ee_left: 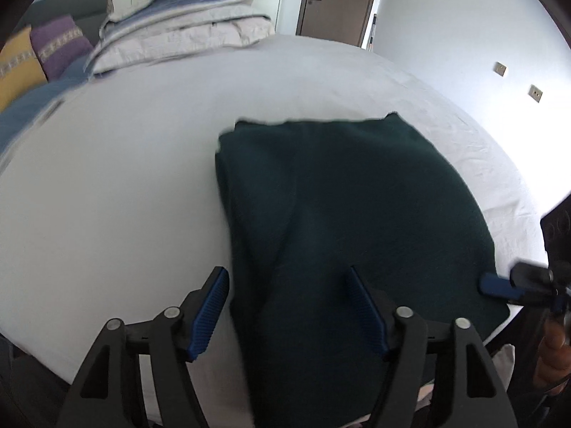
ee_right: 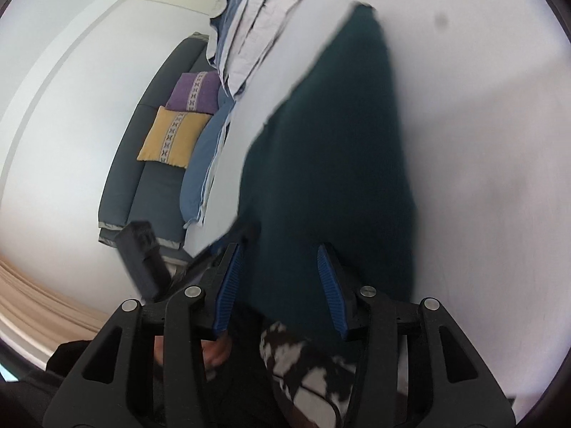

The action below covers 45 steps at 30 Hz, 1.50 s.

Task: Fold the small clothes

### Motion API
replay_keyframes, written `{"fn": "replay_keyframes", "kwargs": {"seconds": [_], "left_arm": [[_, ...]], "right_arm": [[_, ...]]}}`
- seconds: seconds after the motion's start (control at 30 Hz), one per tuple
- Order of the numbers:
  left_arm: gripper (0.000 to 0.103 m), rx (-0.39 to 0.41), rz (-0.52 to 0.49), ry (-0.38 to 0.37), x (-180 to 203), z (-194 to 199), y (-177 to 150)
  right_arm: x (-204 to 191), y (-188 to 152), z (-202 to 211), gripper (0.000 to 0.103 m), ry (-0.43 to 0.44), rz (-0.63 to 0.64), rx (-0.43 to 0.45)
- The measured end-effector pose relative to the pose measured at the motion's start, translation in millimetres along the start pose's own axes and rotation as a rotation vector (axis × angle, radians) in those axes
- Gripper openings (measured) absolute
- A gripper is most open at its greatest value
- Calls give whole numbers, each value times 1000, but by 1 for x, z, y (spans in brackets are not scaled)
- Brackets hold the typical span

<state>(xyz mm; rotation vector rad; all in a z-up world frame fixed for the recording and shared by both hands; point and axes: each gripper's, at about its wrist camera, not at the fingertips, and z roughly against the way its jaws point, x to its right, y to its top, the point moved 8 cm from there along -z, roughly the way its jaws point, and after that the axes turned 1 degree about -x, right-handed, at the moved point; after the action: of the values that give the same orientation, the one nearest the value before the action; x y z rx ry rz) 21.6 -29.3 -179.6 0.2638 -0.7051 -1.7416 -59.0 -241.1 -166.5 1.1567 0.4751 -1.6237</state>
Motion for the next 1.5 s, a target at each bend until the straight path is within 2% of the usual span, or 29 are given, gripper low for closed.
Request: {"fn": "replay_keyframes", "kwargs": {"seconds": [0.07, 0.17, 0.27, 0.3, 0.33, 0.4, 0.43, 0.53, 0.67, 0.77, 0.8, 0.87, 0.93, 1.03, 1.1, 1.17, 1.23, 1.33, 1.4, 1.5], "left_arm": [[78, 2, 34, -30, -9, -1, -1], [77, 29, 11, -3, -11, 10, 3], [77, 120, -3, 42, -13, 38, 12], [78, 160, -11, 70, -14, 51, 18], [81, 201, -26, 100, -13, 63, 22], [103, 288, -49, 166, -11, 90, 31], [103, 345, -57, 195, -9, 107, 34], [103, 485, -73, 268, -3, 152, 47], [103, 571, -91, 357, 8, 196, 61], [103, 639, -109, 353, 17, 225, 68], [103, 622, -103, 335, 17, 229, 68], [103, 501, -132, 318, 18, 222, 71], [103, 473, -114, 299, 13, 217, 76], [103, 434, -38, 320, -6, 205, 75], [103, 372, 6, 344, -19, 189, 70], [103, 295, 8, 390, -23, 169, 61], [103, 243, 13, 412, -25, 153, 48], [103, 135, 45, 349, -21, 123, 30], [103, 96, 47, 352, -18, 112, 20], [103, 53, 50, 334, -13, 101, 10]], "right_arm": [[7, -15, 2, 42, -1, -7, -19], [9, -30, 15, 42, -35, 8, -11], [-2, -36, 36, 44, -126, 81, 24], [-9, -34, 43, 48, -182, 119, 49], [-17, -33, 51, 51, -253, 171, 85], [-34, -26, 63, 51, -345, 254, 143], [-45, -23, 68, 53, -388, 295, 176], [-84, -10, 79, 74, -498, 419, 301], [-141, -1, 98, 103, -644, 623, 528], [-174, 0, 107, 103, -696, 736, 639], [-181, 1, 109, 103, -698, 747, 644], [-191, 4, 111, 103, -702, 736, 662], [-194, 6, 119, 103, -713, 709, 698], [-195, 6, 123, 103, -710, 645, 713], [-191, 7, 113, 103, -718, 620, 642], [-178, 8, 101, 103, -756, 587, 558], [-162, 6, 89, 103, -758, 538, 491], [-141, 11, 75, 103, -816, 488, 454], [-123, 13, 66, 103, -884, 457, 416], [-99, 11, 50, 103, -912, 421, 360]]}}
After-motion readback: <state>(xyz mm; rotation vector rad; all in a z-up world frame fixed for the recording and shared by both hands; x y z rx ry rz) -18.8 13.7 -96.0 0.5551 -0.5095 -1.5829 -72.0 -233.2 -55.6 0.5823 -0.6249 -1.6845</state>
